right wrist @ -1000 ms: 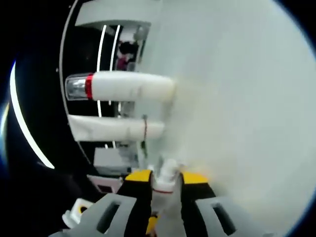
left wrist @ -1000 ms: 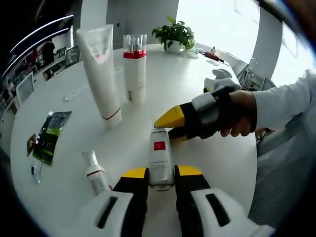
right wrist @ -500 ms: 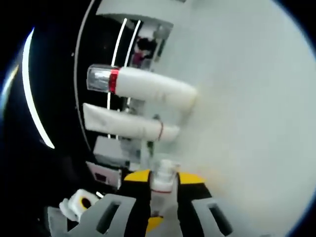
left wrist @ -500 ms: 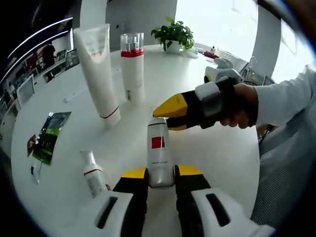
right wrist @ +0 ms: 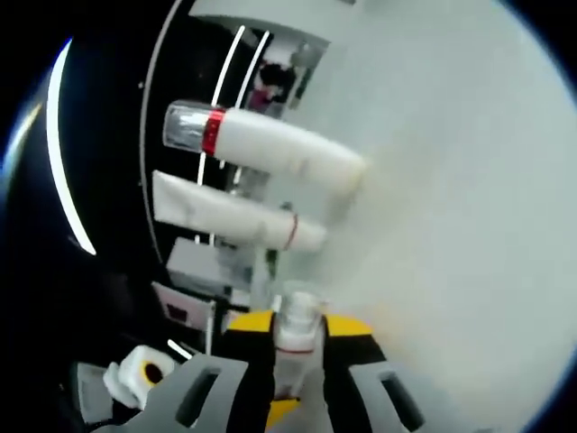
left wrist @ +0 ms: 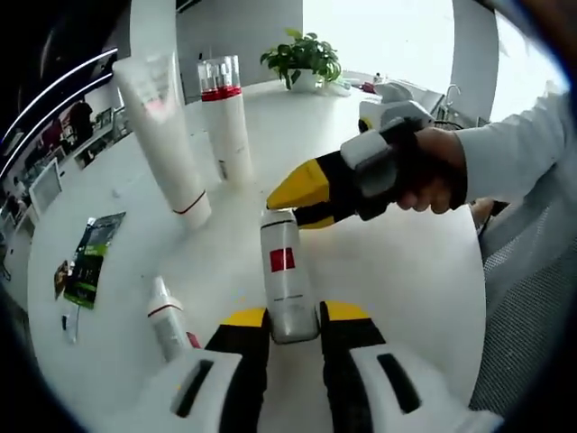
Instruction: Arrange the skincare products in the storage area until every visible bottle or jar stands upright without overlapping.
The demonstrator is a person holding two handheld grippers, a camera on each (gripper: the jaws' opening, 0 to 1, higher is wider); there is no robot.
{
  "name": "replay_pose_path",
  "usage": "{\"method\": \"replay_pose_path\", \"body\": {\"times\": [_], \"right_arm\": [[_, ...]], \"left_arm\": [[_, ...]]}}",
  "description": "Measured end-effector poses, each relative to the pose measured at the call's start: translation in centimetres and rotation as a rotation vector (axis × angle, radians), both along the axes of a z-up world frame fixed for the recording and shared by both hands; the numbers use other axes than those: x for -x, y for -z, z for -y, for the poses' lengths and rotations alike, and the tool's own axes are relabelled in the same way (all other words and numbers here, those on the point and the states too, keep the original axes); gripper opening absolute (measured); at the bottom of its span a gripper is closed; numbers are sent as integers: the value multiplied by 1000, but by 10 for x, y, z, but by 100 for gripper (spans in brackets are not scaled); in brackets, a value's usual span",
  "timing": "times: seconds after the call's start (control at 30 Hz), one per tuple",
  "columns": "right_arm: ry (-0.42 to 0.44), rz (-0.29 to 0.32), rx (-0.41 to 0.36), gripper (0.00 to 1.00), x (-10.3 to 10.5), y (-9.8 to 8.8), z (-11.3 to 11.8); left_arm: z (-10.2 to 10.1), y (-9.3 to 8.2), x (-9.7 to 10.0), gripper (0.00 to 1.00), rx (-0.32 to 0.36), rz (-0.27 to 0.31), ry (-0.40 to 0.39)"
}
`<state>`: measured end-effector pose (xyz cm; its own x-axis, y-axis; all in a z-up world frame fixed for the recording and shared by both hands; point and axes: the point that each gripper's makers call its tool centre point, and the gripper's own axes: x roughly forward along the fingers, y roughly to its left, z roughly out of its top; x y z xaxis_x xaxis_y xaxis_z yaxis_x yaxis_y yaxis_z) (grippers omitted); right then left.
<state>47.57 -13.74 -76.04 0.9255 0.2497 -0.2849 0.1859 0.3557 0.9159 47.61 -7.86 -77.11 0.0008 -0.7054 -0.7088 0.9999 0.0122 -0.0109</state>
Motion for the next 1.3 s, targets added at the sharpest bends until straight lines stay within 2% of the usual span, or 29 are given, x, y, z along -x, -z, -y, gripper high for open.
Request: {"method": "replay_pose_path", "body": {"times": [0.1,0.2,0.33,0.53,0.77,0.9,1.3], "right_arm": [[-28,22,89,13,-3,-4,1],[-33,7,95,13,-5,-4,-1],[-70,49,175,13,-5,-6,-2],[-77,58,193,13,-5,-7,-1],[-100,92,253,13,-5,-12,-1],[-124,141,304,13,-5,-19,-3],[-309,352,574,13,2,-47,-22]], "left_arm": [[1,2,1,22,6,-3,10],[1,7,8,23,-3,5,31],[0,11,12,24,-8,3,52],[0,11,14,24,-2,-4,54],[0,11,16,25,4,-9,61],[0,10,18,25,10,-18,70],[0,13,25,26,8,-45,122]]}}
